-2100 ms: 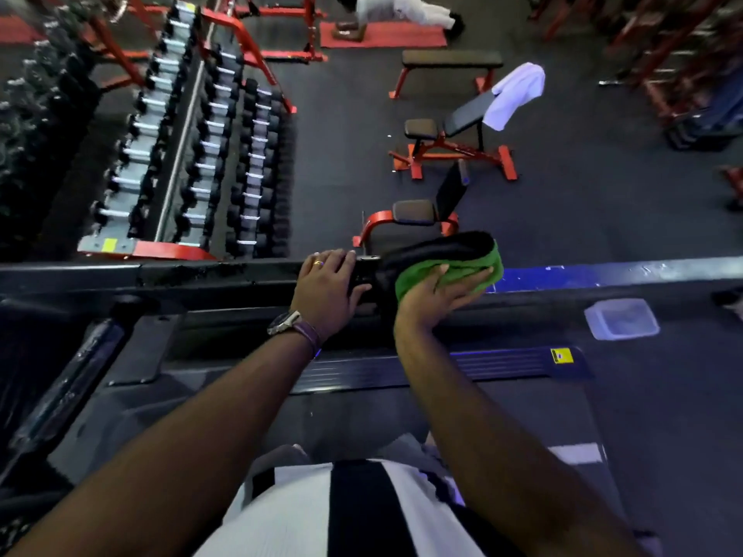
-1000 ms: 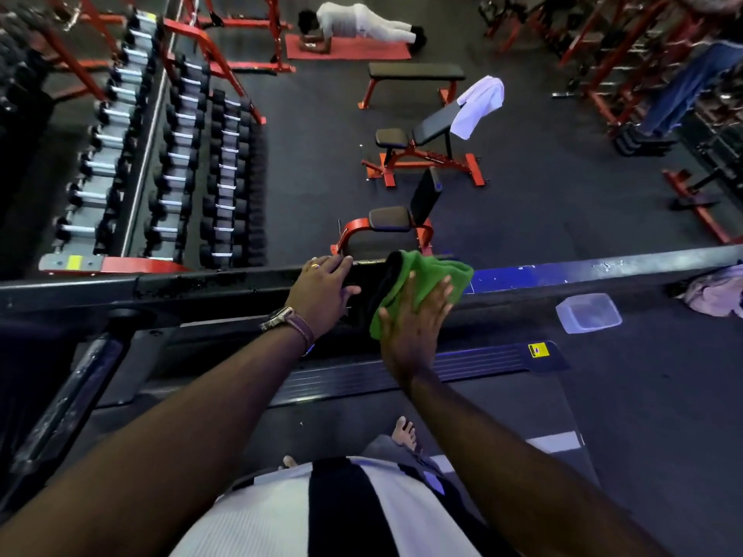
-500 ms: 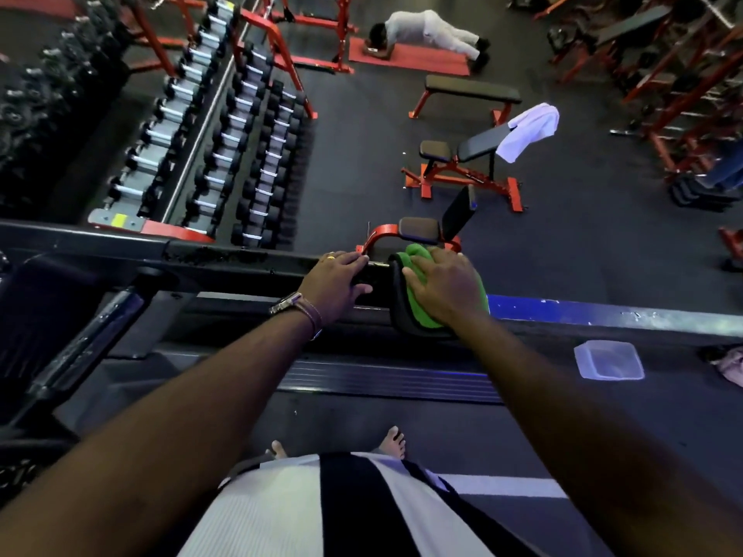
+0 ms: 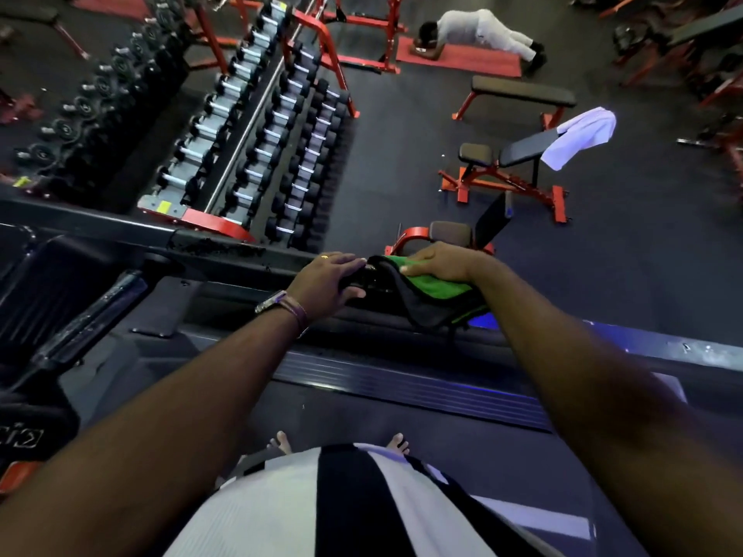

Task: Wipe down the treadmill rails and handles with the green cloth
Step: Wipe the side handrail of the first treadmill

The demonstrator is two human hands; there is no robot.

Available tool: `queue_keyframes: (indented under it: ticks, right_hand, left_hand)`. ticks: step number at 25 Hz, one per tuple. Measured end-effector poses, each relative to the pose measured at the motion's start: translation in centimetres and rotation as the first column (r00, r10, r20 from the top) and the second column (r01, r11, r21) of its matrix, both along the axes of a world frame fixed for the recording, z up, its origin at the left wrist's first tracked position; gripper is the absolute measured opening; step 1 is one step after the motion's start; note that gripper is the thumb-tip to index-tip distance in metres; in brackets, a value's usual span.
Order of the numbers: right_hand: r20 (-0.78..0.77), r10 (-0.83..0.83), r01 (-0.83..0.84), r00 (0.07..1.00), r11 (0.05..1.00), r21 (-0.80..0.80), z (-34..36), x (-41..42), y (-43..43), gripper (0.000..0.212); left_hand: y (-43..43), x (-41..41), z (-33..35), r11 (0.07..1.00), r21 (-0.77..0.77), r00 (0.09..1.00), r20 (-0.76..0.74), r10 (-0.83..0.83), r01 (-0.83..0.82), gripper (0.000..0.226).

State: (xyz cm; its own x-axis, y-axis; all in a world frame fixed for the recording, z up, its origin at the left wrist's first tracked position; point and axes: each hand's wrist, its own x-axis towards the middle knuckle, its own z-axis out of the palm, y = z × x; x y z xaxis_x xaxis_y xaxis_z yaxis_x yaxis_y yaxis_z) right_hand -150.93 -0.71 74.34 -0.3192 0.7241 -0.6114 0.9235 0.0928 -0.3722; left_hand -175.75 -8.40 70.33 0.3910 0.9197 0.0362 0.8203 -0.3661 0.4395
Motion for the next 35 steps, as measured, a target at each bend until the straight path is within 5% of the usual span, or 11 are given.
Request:
queue_keyframes:
  ticks: [4, 8, 11, 13, 16, 18, 22, 26, 28, 32, 35]
  right_hand:
    - [-0.096, -0.147, 0.141, 0.985, 0.988, -0.062, -3.3, 0.6, 2.8, 0.051]
    - [-0.049, 0.073, -0.079, 0.996, 0.985, -0.155, 0.3, -2.8, 0.9, 0.053]
    - [-0.236, -0.186, 0.119, 0.954, 0.955, -0.272, -12.6, 2.7, 8.7, 0.054]
    - [-0.291, -0.268, 0.226, 0.918, 0.959, -0.171, -13.1, 2.6, 9.5, 0.048]
    - [-0.113, 0.034, -0.052, 0.993, 0.986, -0.158, -1.1, -1.3, 2.6, 0.028]
    - [-0.074, 0.353, -0.358, 0.933, 0.932, -0.058, 3.1, -3.9, 0.1, 0.029]
    - [0.033, 0.277, -0.277, 0.960, 0.932, 0.235, -0.2, -2.3, -1.5, 0.061]
    - [0.208, 0.227, -0.294, 0.951, 0.467, 0.834, -4.7, -0.1, -9.5, 0.048]
    - [0.280, 0.201, -0.335, 0.939, 0.335, 0.881, -6.3, -0.7, -10.9, 0.049]
    - [0.247, 0.273, -0.322, 0.930, 0.276, 0.905, -6.6, -4.9, -10.6, 0.050]
    - [0.515, 0.421, -0.572, 0.746, 0.010, 0.820, -8.7, -1.4, -10.4, 0.060]
  left_hand:
    - [-0.2, 0.4, -0.2, 1.000, 0.025, 1.000, 0.004, 0.018, -0.018, 0.060]
    - [-0.4, 0.4, -0.1, 0.998, 0.068, 0.999, -0.052, 0.013, -0.009, 0.060]
    - [-0.9, -0.3, 0.1, 0.985, 0.156, 0.994, -0.074, 0.084, -0.072, 0.070]
    - [-1.2, -1.3, 0.1, 0.971, 0.195, 0.985, -0.076, 0.156, -0.139, 0.076]
    - [-1.5, -2.8, -0.6, 0.962, 0.181, 0.977, -0.034, 0.212, -0.203, 0.073]
    - [-1.5, -3.1, -0.8, 0.964, 0.157, 0.976, 0.004, 0.217, -0.215, 0.069]
    - [-1.6, -3.3, -1.2, 0.959, 0.153, 0.971, 0.024, 0.237, -0.238, 0.069]
    - [-1.5, -3.1, -1.1, 0.953, 0.197, 0.972, 0.015, 0.233, -0.231, 0.067]
    - [-1.6, -3.0, -1.0, 0.945, 0.245, 0.976, 0.017, 0.219, -0.217, 0.064]
    - [-1.8, -2.9, -1.5, 0.946, 0.258, 0.981, 0.022, 0.195, -0.194, 0.052]
    - [-1.7, -3.5, -1.6, 0.951, 0.245, 0.982, 0.073, 0.176, -0.189, 0.046]
